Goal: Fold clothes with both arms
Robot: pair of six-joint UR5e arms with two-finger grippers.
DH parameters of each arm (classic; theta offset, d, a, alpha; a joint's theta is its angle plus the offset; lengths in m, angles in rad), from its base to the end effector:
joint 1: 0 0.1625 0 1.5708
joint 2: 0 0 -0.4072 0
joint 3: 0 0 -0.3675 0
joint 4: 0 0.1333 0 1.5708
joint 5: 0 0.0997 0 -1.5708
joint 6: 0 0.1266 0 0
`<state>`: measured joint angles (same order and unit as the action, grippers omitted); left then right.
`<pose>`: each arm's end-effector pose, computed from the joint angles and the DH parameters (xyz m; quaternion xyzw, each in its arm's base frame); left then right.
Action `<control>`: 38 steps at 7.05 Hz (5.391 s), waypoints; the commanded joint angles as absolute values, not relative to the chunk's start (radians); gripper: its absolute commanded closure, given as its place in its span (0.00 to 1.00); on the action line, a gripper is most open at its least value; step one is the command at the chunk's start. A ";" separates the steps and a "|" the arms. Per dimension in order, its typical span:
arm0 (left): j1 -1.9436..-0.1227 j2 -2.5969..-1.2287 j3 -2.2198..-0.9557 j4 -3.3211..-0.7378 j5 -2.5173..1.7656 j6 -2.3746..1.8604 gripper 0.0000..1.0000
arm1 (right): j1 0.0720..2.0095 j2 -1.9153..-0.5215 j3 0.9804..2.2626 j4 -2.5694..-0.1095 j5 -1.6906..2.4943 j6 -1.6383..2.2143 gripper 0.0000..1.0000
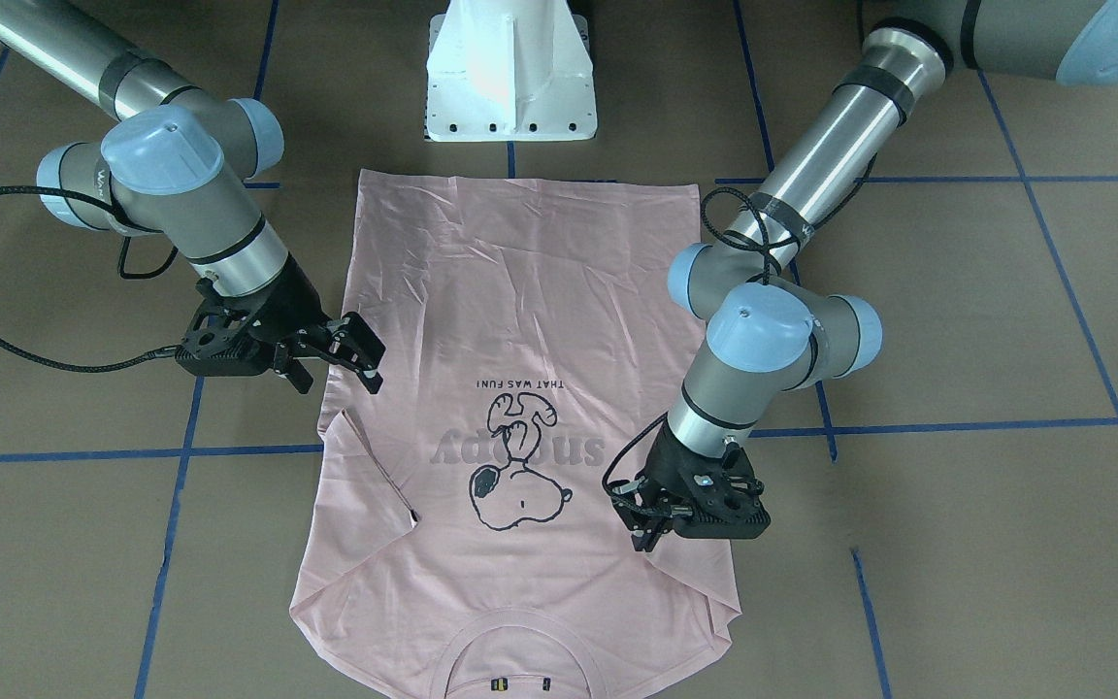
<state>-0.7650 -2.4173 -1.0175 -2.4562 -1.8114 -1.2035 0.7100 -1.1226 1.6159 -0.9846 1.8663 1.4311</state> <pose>0.5118 -0.6343 0.2810 0.2118 0.5192 -0.0976 0.8222 -0.4331 -0.4994 0.3247 0.0945 -0.5152 0.1661 0.8355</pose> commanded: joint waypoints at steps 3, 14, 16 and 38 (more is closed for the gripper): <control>-0.698 -2.162 -1.426 -2.451 -1.889 -1.308 0.32 | 0.412 -1.289 1.933 -1.061 1.680 1.843 0.00; -0.696 -2.082 -1.560 -2.464 -1.980 -1.447 0.27 | 0.097 -1.466 2.054 -1.296 1.488 2.197 0.15; -0.695 -2.082 -1.555 -2.464 -1.980 -1.445 0.27 | 0.087 -1.467 2.052 -1.296 1.488 2.201 0.50; -0.215 -1.654 -2.037 -1.829 -1.677 -1.733 0.47 | 0.026 -1.467 2.220 -1.397 1.482 2.232 1.00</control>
